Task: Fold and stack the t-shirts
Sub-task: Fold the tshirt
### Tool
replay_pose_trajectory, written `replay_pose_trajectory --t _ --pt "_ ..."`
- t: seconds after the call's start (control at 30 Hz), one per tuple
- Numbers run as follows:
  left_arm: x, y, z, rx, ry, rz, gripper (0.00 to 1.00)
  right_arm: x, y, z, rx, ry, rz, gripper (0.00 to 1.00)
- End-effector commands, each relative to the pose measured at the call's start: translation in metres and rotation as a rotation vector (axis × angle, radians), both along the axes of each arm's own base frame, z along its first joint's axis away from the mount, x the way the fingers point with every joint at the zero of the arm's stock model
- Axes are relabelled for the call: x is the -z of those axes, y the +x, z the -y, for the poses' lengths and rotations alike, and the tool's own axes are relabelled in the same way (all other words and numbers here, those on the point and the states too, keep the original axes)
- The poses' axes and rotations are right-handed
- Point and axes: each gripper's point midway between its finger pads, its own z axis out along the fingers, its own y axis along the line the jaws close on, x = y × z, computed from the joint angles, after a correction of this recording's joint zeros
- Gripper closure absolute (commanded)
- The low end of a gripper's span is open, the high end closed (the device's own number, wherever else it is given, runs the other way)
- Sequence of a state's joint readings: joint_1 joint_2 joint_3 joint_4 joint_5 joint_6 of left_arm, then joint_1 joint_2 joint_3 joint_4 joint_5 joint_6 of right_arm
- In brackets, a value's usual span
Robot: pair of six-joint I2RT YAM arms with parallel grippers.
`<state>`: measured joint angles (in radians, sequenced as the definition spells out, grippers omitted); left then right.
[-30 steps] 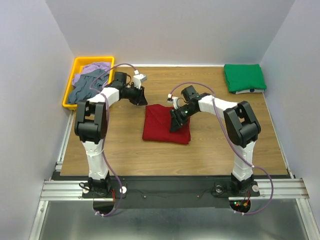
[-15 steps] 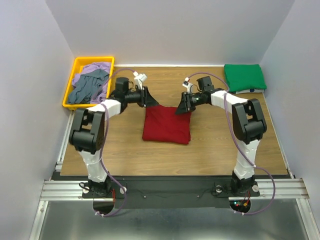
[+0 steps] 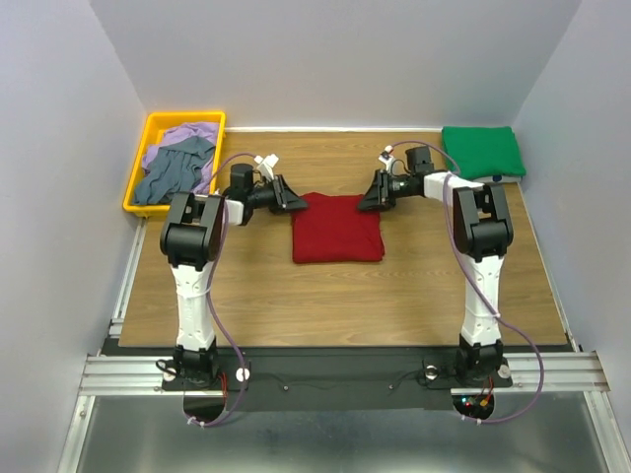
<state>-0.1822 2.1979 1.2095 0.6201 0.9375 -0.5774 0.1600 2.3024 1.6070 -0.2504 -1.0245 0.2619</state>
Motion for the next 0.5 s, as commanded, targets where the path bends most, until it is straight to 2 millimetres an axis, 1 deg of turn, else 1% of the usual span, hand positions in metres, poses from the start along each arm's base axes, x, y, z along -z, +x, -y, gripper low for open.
replay_pose_trajectory --t 0.0,0.03,0.07,0.1,0.13,0.17,0.2,0.23,0.27,0.3,0.33,0.37,0.4,0.43,0.47 --pt "-0.075 0.013 -0.013 0.007 -0.024 0.217 0.70 -0.044 0.008 0.003 0.015 0.024 0.101 0.66" --pt "-0.098 -0.001 -0.012 0.031 -0.030 0.257 0.69 -0.070 0.002 0.002 0.013 0.040 0.136 0.65" --pt "-0.108 -0.009 -0.013 0.042 -0.038 0.269 0.69 -0.077 -0.005 0.002 0.007 0.048 0.142 0.64" --pt "-0.115 -0.019 -0.011 0.052 -0.049 0.265 0.68 -0.076 -0.020 0.001 0.002 0.052 0.109 0.63" --pt "-0.121 -0.030 -0.009 0.066 -0.056 0.265 0.68 -0.080 -0.028 0.000 -0.002 0.058 0.103 0.62" --pt "-0.126 -0.050 -0.001 0.094 -0.063 0.266 0.68 -0.092 -0.036 -0.001 -0.009 0.069 0.114 0.61" --pt "-0.125 -0.060 0.003 0.105 -0.062 0.263 0.68 -0.092 -0.046 -0.003 -0.021 0.080 0.094 0.60" --pt "-0.123 -0.069 0.006 0.116 -0.062 0.252 0.68 -0.090 -0.057 -0.009 -0.040 0.085 0.075 0.59" --pt "-0.114 -0.083 0.012 0.135 -0.060 0.223 0.68 -0.080 -0.071 -0.010 -0.047 0.080 0.035 0.59" --pt "-0.107 -0.095 0.023 0.172 -0.061 0.205 0.68 -0.075 -0.079 -0.013 -0.060 0.081 0.018 0.58" --pt "-0.093 -0.102 0.028 0.188 -0.053 0.174 0.68 -0.066 -0.084 -0.016 -0.074 0.071 0.012 0.58" --pt "-0.079 -0.108 0.029 0.184 -0.040 0.139 0.68 -0.051 -0.091 -0.014 -0.072 0.056 -0.023 0.58" --pt "-0.069 -0.112 0.032 0.195 -0.033 0.123 0.68 -0.034 -0.093 -0.013 -0.068 0.043 -0.062 0.59" --pt "-0.060 -0.113 0.031 0.196 -0.026 0.106 0.68 -0.025 -0.097 -0.013 -0.074 0.037 -0.080 0.59" --pt "-0.042 -0.116 0.029 0.202 -0.016 0.063 0.68 -0.015 -0.101 -0.011 -0.071 0.028 -0.102 0.59"
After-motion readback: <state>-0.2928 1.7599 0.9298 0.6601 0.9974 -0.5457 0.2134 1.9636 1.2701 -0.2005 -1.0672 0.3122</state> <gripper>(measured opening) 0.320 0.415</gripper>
